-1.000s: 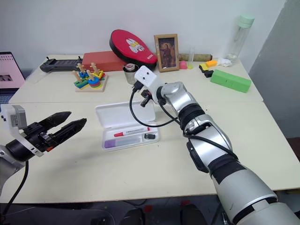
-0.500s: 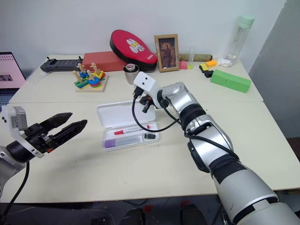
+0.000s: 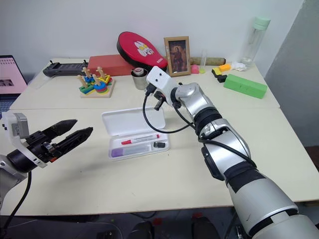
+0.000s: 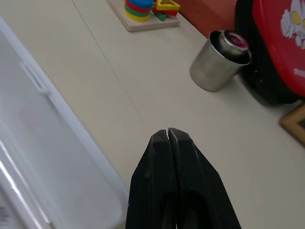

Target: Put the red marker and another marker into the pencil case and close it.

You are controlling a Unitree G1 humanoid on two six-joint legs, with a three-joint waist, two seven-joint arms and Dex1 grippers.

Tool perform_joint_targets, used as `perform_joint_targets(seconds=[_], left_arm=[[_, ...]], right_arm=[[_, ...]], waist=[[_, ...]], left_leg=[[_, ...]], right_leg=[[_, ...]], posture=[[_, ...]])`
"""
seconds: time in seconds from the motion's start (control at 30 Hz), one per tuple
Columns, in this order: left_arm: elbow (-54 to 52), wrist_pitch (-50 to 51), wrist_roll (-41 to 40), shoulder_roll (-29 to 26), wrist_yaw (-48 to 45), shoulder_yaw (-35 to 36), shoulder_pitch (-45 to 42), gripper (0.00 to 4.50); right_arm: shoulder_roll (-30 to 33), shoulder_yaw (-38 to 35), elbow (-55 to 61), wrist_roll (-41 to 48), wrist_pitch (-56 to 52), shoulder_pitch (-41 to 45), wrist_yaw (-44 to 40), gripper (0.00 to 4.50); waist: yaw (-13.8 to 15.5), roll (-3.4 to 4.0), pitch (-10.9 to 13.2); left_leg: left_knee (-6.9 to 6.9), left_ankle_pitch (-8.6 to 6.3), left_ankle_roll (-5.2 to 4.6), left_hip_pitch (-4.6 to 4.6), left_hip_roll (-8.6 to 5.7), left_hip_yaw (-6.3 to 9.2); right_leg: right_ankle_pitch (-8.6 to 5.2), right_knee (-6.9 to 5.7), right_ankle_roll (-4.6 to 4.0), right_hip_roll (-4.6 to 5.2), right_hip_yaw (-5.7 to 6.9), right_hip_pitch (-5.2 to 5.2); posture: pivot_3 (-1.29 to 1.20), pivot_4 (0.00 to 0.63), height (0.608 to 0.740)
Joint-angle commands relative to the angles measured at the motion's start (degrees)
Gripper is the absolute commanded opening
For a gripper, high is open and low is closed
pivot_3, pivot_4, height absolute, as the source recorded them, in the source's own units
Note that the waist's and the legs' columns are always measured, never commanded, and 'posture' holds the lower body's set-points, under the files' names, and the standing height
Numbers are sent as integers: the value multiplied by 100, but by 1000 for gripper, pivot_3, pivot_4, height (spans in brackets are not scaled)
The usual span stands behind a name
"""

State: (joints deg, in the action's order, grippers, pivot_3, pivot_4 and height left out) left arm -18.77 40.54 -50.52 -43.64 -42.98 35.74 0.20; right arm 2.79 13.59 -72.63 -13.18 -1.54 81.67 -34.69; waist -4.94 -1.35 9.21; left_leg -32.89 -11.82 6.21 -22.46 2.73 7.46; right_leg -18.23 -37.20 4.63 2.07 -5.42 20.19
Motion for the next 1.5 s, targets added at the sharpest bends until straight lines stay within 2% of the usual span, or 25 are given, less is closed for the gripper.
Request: perform_joint_targets(seconds=[0.03, 0.3, 0.63, 0.93, 1.2, 1.33, 1.5], left_arm=[[-231, -63, -105, -23, 39, 27, -47, 4500], [-291, -44, -134, 8, 103, 1, -41, 4500], [-296, -12, -164, -15, 134, -39, -87, 4500], [-308, 17, -201, -54, 148, -67, -116, 4500], [-303, 84, -233, -141, 81, -19, -40, 4500], [-365, 197, -313, -252, -60, 120, 146, 4500], [-622, 289, -282, -448, -469, 378, 917, 4500]], right_arm=[[185, 150, -156, -309, 387, -90, 247, 11], [127, 180, -223, -442, 571, -206, 71, 11], [91, 44, -116, -276, 1004, -288, -711, 11], [122, -52, 187, -29, 1607, -360, -1872, 11], [41, 1, 732, 245, 1592, -550, -2879, 11], [56, 270, 1130, 124, 1463, -852, -3334, 11], [84, 525, 1342, -43, 1374, -1182, -3226, 11]], waist=[[3, 0, 0], [-50, 2, 1], [-49, 1, 1], [-59, 1, 1], [-55, 1, 1], [-50, 1, 1], [-40, 1, 1]], left_leg=[[0, 0, 1, 0, 0, 0], [0, 2, 2, 3, 0, 0], [-1, 2, 3, 3, 0, 0], [-1, 3, 4, 4, 0, 0], [-1, 3, 5, 7, 0, 1], [-1, 3, 6, 9, 0, 0], [-1, 3, 6, 8, 0, -1]], right_leg=[[0, 0, 0, 0, 0, 0], [0, -5, 0, 0, -3, 0], [0, -5, 0, 0, -2, -3], [1, -5, 0, 0, -2, -5], [1, -7, 0, 0, -2, -8], [1, -7, 0, 0, -1, -10], [0, -7, 0, 0, -2, -6]], posture=[[0, 150, 740], [0, 150, 740], [0, 150, 740], [0, 150, 740], [0, 150, 740], [0, 150, 740], [0, 150, 740]])
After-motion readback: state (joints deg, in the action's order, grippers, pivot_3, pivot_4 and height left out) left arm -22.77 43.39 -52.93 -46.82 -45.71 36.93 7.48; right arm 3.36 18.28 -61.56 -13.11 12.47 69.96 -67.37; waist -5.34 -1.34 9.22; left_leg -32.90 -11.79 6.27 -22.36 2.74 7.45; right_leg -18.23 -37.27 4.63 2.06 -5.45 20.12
